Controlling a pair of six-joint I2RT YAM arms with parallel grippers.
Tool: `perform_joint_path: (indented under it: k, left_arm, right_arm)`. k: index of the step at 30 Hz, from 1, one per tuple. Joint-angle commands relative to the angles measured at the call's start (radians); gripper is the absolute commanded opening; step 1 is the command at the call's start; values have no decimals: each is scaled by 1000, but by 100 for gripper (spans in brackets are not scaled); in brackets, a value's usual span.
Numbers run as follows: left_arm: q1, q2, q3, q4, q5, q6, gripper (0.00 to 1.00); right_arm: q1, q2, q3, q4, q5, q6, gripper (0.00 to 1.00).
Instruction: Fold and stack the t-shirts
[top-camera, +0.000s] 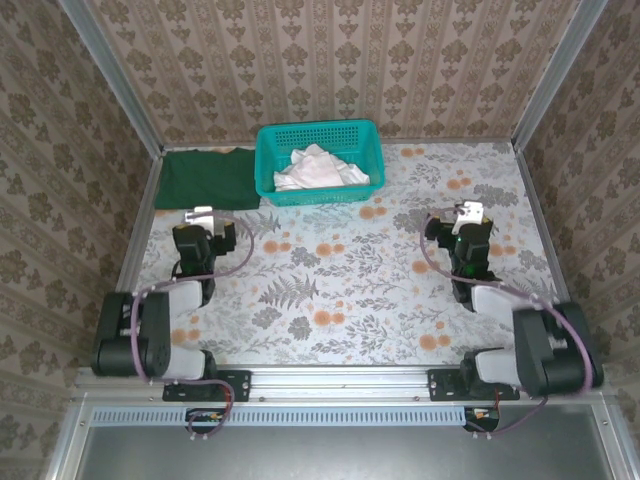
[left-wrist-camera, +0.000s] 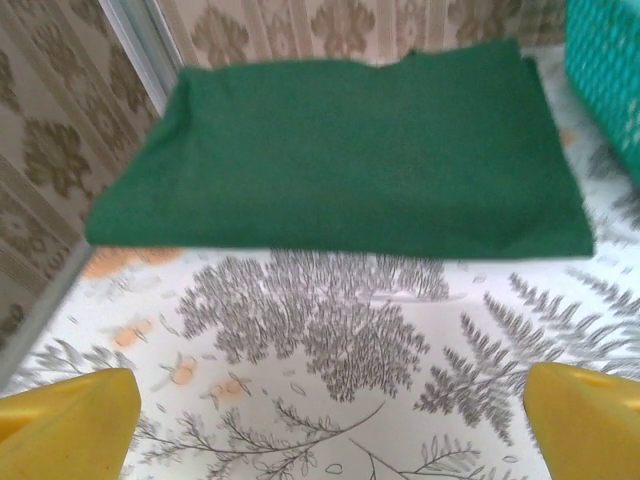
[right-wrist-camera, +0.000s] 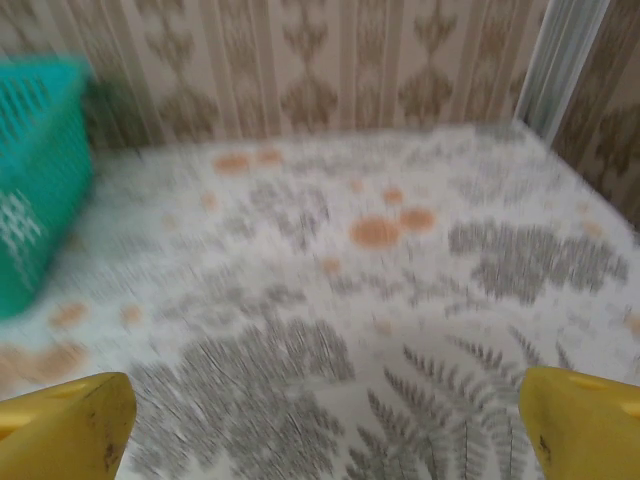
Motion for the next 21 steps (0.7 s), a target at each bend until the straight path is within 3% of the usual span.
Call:
perform_joint_path:
  k: [1,5,9,11,13,17,21]
  left_arm:
    - [-43,-179,76,-165,-48,-5,100]
    - [-92,-306,101,-167,100,-144,100]
    - [-113,-335,75,-63,245,-356,100]
    - [-113,-341,67,-64,235,-434,100]
    - [-113,-338,67,-71,224,-492,100]
    - [-137,-322,96,-138,222,-486,100]
    - [-243,-260,218,-351,169,-469,100]
  right_arm:
    - [3,-192,18,-156,7,137,100]
    - [-1,-370,0,-246,39,335,99]
    - [-10,-476,-34,-244,-27,412,100]
    - [-14,-514,-86,-212,-16,493,100]
    - [-36,-542,-109,-207,-81,523,99]
    - [-42,-471,46,-440,-178,523,99]
    - [37,-224,356,-821,-181,457,99]
